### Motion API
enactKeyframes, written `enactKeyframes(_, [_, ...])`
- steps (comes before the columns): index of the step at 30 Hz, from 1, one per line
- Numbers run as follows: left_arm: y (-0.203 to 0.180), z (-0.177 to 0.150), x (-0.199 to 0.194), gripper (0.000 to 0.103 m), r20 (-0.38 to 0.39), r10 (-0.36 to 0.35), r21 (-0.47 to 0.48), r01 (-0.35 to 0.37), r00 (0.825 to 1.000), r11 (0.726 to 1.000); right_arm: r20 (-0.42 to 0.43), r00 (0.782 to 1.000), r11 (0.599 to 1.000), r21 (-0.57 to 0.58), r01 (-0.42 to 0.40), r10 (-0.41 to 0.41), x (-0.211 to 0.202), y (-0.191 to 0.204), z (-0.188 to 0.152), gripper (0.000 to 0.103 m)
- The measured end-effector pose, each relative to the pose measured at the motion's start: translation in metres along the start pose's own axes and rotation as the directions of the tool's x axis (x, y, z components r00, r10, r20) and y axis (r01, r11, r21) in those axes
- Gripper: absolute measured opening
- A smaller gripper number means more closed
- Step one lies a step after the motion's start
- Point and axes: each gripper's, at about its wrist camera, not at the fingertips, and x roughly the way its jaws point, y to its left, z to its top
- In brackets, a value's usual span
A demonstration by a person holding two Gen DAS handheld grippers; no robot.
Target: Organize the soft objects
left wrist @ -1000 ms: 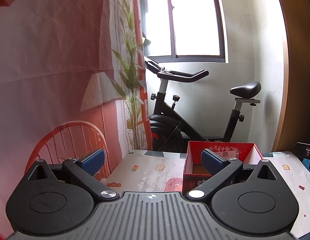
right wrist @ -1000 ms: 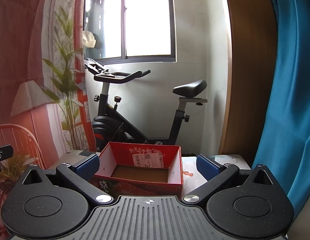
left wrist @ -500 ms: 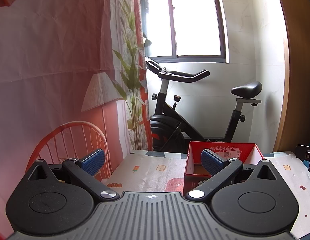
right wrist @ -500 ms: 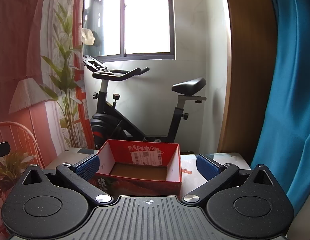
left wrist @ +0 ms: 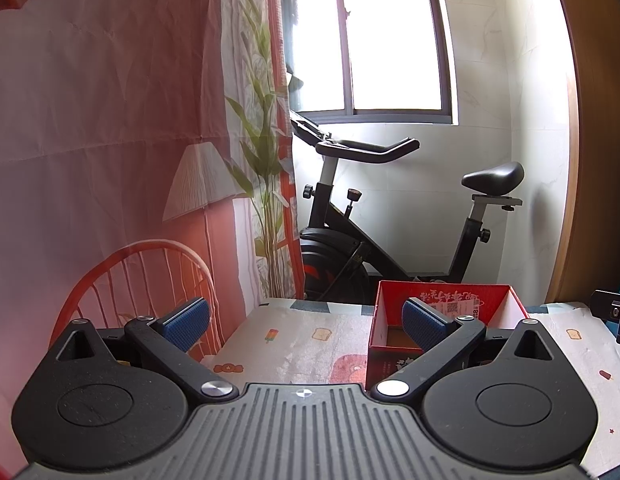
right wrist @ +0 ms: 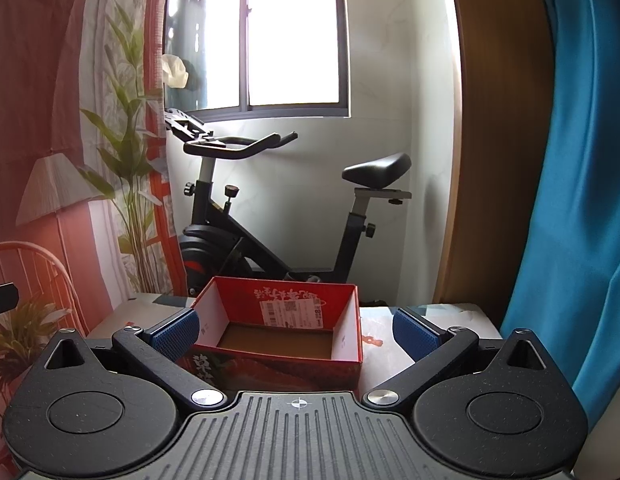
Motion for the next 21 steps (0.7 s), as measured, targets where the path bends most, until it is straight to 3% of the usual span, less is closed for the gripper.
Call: enactKeyframes(21, [-0.0002, -0.0011, 0.0002, 0.103, 0.000, 0.000, -0.001, 0.000, 1.000, 1.000, -0.003, 1.000, 1.000, -0.001, 0.000, 0.000, -0.0007, 0.0023, 0.0034, 0.103])
